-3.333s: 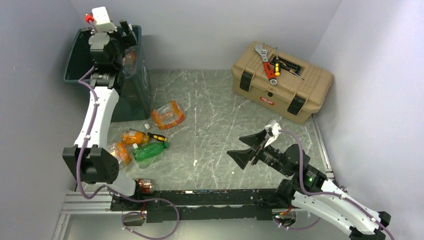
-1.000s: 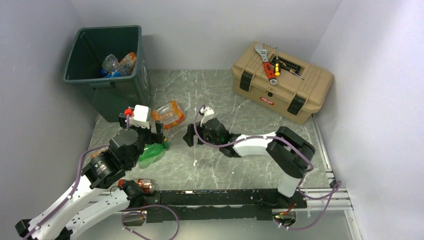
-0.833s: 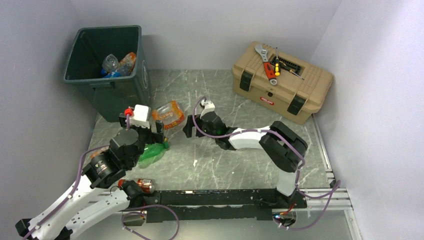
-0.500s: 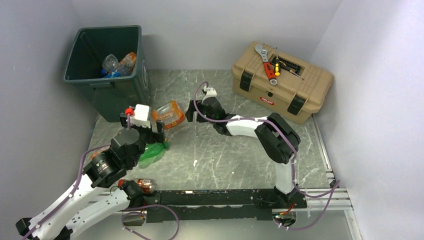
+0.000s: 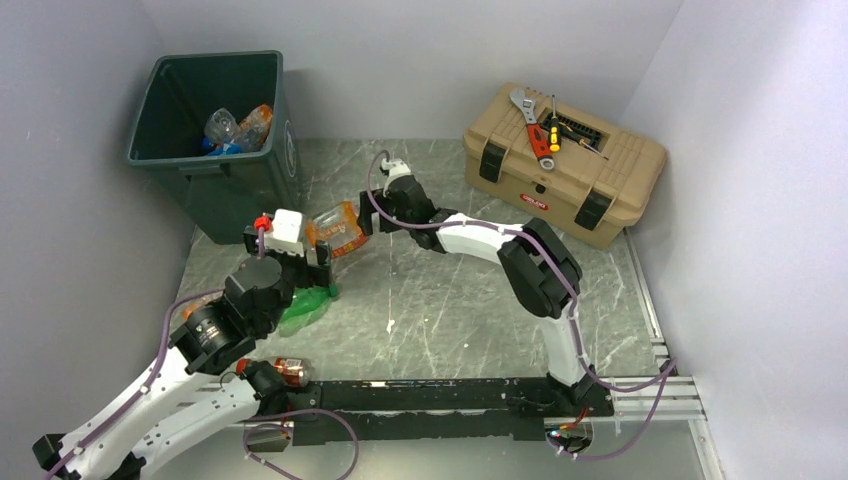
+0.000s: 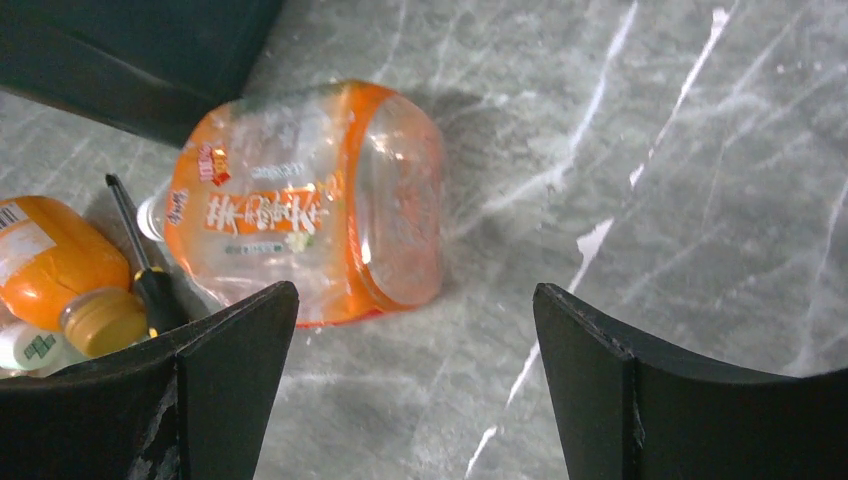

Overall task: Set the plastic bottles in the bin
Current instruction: Move the plastic bottle to the center of the board.

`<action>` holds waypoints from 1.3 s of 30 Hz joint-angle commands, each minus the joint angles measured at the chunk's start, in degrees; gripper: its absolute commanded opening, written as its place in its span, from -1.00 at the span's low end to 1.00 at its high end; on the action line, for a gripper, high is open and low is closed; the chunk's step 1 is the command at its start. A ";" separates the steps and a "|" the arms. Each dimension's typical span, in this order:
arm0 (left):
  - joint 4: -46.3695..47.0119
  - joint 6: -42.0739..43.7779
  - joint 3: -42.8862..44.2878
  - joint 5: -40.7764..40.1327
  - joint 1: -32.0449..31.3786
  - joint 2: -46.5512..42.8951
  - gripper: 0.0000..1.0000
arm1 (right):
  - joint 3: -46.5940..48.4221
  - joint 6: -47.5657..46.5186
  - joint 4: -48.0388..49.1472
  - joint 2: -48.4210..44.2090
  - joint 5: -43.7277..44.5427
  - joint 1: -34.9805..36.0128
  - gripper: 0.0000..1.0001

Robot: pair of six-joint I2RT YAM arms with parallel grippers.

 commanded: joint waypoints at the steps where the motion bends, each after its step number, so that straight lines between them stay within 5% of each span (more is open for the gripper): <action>1: 1.97 -0.68 0.16 0.41 -0.23 1.11 0.90 | 5.86 -3.65 -2.83 2.37 -2.54 0.49 0.83; 19: 1.72 -0.83 0.25 1.15 -0.21 1.26 0.90 | 23.03 -3.79 -12.35 14.44 -5.27 0.77 0.66; 23: 1.44 -0.87 0.34 0.79 -0.23 1.09 0.90 | 22.44 -3.50 -11.53 14.70 -4.81 0.73 0.38; 35: 1.35 -0.83 0.47 0.55 -0.19 0.66 0.90 | 3.86 2.13 -1.58 1.85 -2.95 -1.30 -1.00; 39: 1.42 -0.79 0.43 0.53 -0.23 0.66 0.89 | -7.28 5.27 3.03 -5.80 -4.07 -3.37 -1.00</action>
